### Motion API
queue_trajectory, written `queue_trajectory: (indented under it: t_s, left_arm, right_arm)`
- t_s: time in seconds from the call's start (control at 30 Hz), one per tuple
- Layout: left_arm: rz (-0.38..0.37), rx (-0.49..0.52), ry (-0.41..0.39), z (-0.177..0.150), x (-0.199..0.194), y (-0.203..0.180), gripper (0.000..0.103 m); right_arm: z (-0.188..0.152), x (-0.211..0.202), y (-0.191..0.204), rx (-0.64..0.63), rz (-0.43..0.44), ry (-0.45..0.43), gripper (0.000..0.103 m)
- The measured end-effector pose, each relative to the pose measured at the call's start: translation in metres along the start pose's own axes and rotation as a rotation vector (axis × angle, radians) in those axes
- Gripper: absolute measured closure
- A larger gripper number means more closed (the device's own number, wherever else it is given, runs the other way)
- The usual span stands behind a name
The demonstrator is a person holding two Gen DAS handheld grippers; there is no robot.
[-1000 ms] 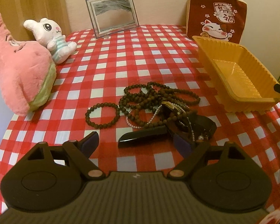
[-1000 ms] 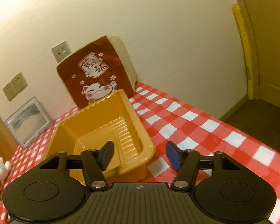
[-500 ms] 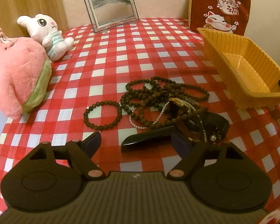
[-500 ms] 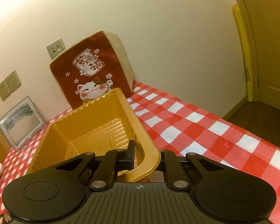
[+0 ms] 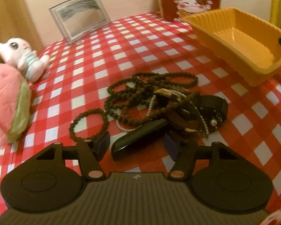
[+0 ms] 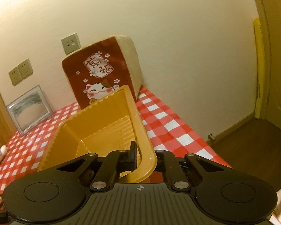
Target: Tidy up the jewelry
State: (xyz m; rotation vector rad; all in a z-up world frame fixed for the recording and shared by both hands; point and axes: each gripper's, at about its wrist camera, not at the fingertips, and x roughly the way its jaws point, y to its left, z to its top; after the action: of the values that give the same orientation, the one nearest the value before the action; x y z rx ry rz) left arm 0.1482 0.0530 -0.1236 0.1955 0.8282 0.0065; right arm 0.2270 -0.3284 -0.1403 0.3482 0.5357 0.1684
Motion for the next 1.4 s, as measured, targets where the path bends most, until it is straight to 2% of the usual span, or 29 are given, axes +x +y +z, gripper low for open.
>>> queue_trajectory:
  t_s: [0.1,0.23,0.37,0.57,0.73,0.8,0.87,1.03,1.27,1.4]
  left_arm:
    - [-0.018,0.010,0.003,0.003,0.001,0.000,0.049]
    - [-0.024,0.005,0.026,0.003,-0.002,0.000,0.062]
    - [-0.043,-0.040,0.056,0.002,-0.011,0.001,0.071]
    - [-0.105,-0.105,0.090,0.001,-0.019,-0.003,0.072]
    - [-0.092,-0.085,0.095,0.007,-0.005,-0.007,0.072]
    - [-0.099,-0.091,0.092,0.009,-0.002,-0.007,0.075]
    - [-0.101,-0.088,0.094,0.010,-0.001,-0.007,0.082]
    - [-0.075,-0.106,0.096,0.007,-0.006,-0.008,0.084]
    - [-0.042,-0.168,0.059,0.012,-0.026,-0.007,0.084]
    - [-0.070,-0.194,0.016,0.027,-0.040,-0.012,0.084]
  right_arm:
    - [0.000,-0.004,0.000,-0.009,0.013,0.011,0.096]
    - [0.001,-0.007,-0.001,-0.023,0.031,0.028,0.096]
    - [0.003,-0.010,-0.004,-0.029,0.038,0.034,0.096]
    - [0.008,-0.013,-0.008,-0.052,0.045,0.044,0.096]
    - [0.011,-0.011,-0.013,-0.052,0.046,0.052,0.097]
    - [0.011,-0.011,-0.013,-0.056,0.049,0.055,0.097]
    - [0.012,-0.010,-0.014,-0.055,0.053,0.059,0.097]
    - [0.014,-0.010,-0.016,-0.051,0.060,0.054,0.097]
    - [0.018,-0.010,-0.012,-0.081,0.072,0.038,0.096]
    - [0.020,-0.011,-0.009,-0.099,0.075,0.031,0.096]
